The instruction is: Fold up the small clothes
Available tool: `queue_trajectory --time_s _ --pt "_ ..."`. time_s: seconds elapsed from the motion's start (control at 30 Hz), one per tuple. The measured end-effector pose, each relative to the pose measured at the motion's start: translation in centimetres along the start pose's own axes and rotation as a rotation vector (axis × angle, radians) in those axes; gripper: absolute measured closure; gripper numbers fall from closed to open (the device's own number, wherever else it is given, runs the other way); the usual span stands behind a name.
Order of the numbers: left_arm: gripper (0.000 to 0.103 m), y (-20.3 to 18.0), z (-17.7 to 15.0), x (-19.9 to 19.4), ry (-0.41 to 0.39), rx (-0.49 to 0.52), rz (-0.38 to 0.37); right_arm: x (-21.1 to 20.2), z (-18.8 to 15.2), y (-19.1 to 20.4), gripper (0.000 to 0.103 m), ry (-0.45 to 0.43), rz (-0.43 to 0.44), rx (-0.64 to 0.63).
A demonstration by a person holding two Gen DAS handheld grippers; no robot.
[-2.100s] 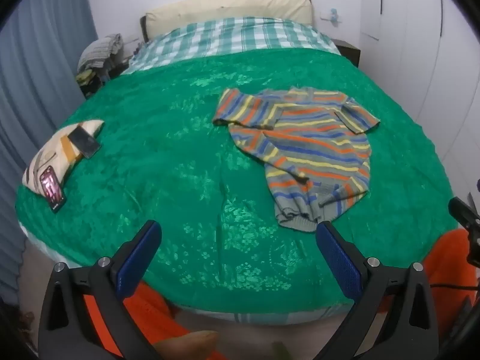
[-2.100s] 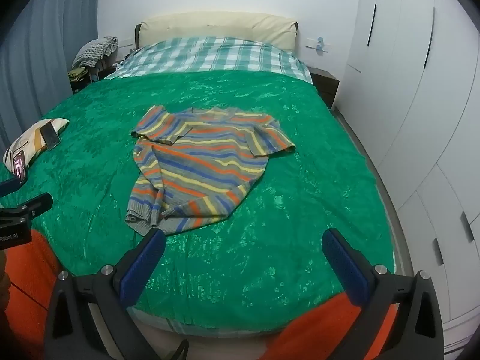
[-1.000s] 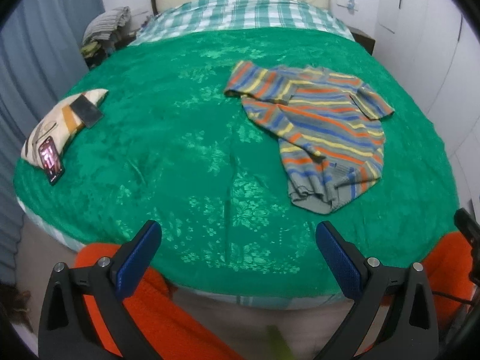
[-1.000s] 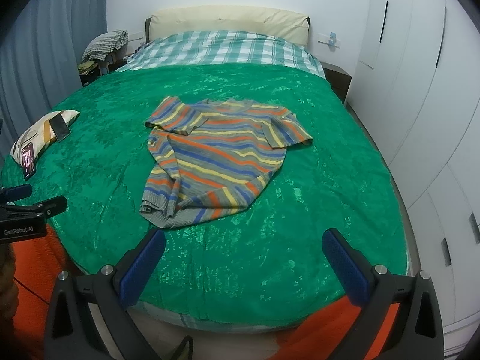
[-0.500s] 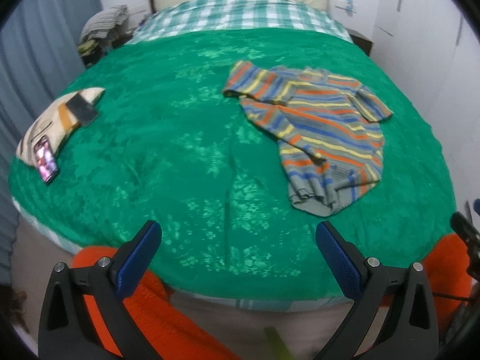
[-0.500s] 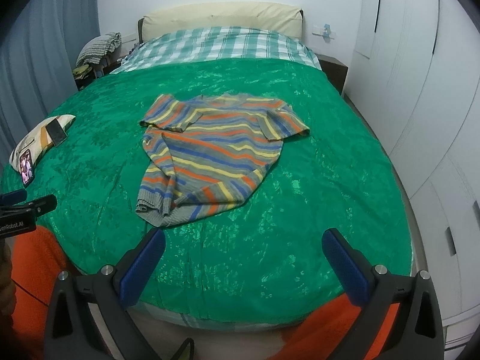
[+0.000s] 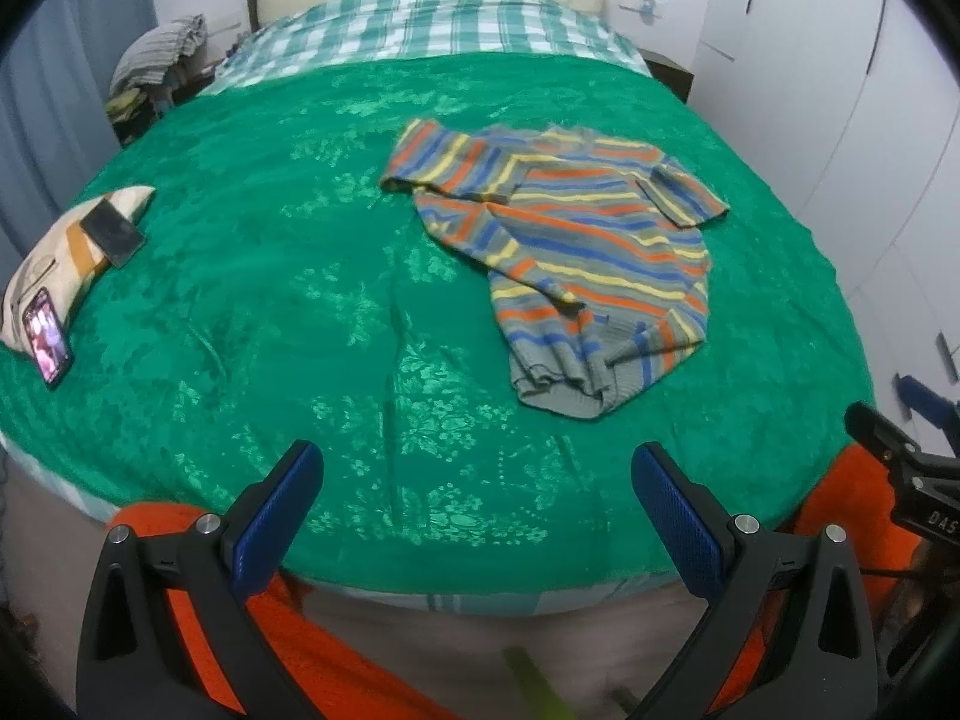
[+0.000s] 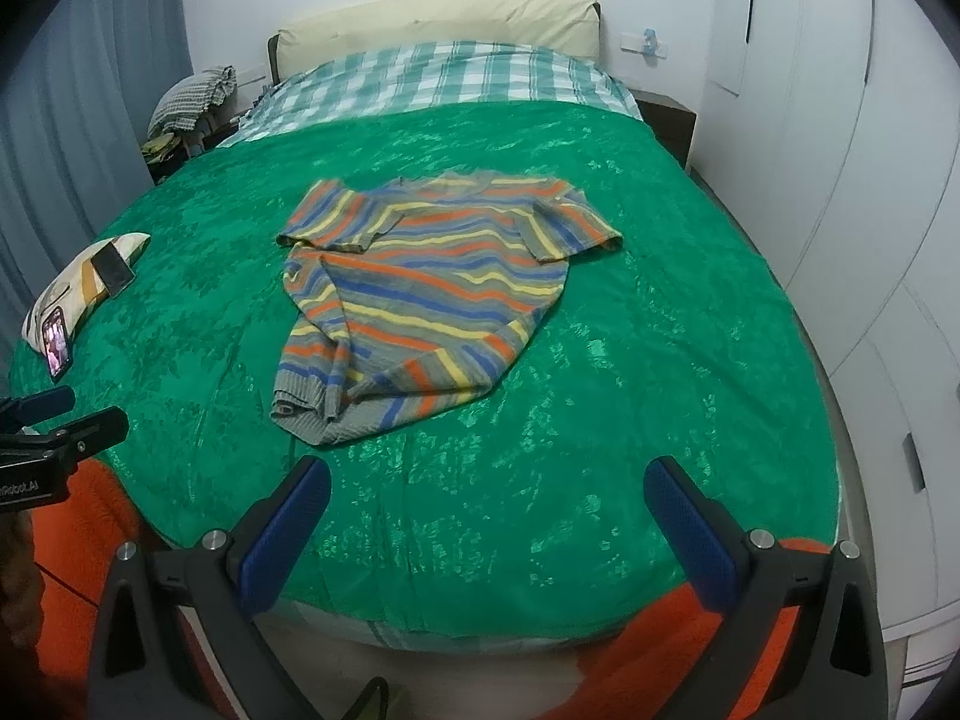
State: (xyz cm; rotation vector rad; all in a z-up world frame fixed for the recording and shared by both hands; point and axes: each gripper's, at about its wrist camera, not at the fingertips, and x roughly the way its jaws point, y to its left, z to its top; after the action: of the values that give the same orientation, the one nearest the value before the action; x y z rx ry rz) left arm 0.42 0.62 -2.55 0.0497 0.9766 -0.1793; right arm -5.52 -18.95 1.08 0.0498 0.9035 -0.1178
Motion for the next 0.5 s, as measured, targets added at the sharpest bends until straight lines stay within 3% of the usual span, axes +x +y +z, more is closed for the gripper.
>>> queue_trajectory --time_s 0.4,0.5 --pt "0.0 0.6 -0.3 0.3 0.006 -0.02 -0.011 0.5 -0.2 0.5 0.0 0.009 0.004 0.002" --pt "0.0 0.6 -0.3 1.0 0.014 -0.005 -0.065 0.6 -0.2 0.5 0.0 0.011 0.004 0.007"
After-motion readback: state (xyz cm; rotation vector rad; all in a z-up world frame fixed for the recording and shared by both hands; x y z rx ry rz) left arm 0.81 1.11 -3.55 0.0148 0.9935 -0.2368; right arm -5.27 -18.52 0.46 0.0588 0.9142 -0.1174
